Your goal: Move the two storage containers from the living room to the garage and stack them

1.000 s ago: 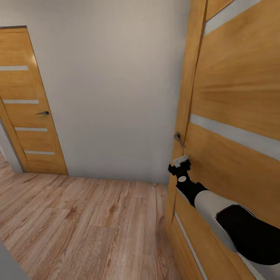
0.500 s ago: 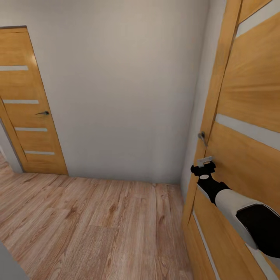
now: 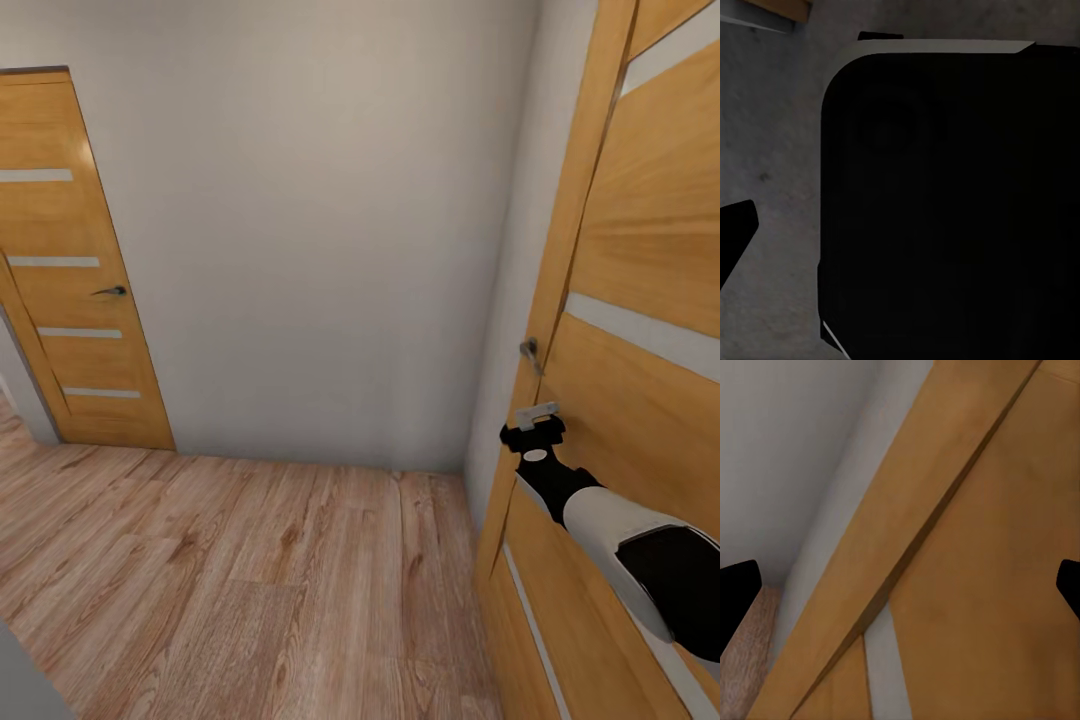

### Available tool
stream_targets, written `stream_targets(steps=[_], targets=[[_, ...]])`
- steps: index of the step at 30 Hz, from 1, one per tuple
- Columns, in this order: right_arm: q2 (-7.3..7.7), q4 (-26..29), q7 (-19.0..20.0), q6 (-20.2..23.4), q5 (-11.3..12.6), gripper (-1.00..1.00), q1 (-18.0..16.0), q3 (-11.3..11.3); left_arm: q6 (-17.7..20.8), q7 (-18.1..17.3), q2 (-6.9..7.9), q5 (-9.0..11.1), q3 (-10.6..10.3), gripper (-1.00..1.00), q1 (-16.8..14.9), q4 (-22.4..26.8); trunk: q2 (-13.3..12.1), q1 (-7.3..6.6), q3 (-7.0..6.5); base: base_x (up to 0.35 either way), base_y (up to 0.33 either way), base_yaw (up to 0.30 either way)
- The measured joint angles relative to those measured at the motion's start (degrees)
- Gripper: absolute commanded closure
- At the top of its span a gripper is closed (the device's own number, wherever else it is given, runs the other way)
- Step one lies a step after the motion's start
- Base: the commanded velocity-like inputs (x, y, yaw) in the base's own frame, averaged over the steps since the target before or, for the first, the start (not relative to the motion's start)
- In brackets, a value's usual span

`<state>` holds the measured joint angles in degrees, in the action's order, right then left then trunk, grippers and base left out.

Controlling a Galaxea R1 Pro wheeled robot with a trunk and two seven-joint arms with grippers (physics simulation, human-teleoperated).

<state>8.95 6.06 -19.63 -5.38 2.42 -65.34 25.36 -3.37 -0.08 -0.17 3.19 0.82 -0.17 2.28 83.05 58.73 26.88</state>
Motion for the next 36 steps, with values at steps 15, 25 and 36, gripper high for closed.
stream_targets(steps=[15,25,36], targets=[[0.01,0.00,0.01,-0.04,0.02,-1.00,0.00,0.00,0.00,0.00,0.00,0.02,0.00,-1.00,0.00,0.01,0.00,0.00,0.00,0.000,0.000,0.000],[-5.55,-0.42,-0.31,-0.09,0.04,-1.00,0.05,-1.27,0.01,0.00,0.02,0.04,0.01,-1.00,0.01,0.01,0.00,0.00,0.00,0.000,0.000,0.000],[-9.29,-2.99,2.72,-0.82,0.10,-1.00,0.38,-1.26,0.01,0.00,0.01,0.00,0.01,-1.00,0.01,0.02,0.00,0.00,0.00,0.000,0.000,0.000]])
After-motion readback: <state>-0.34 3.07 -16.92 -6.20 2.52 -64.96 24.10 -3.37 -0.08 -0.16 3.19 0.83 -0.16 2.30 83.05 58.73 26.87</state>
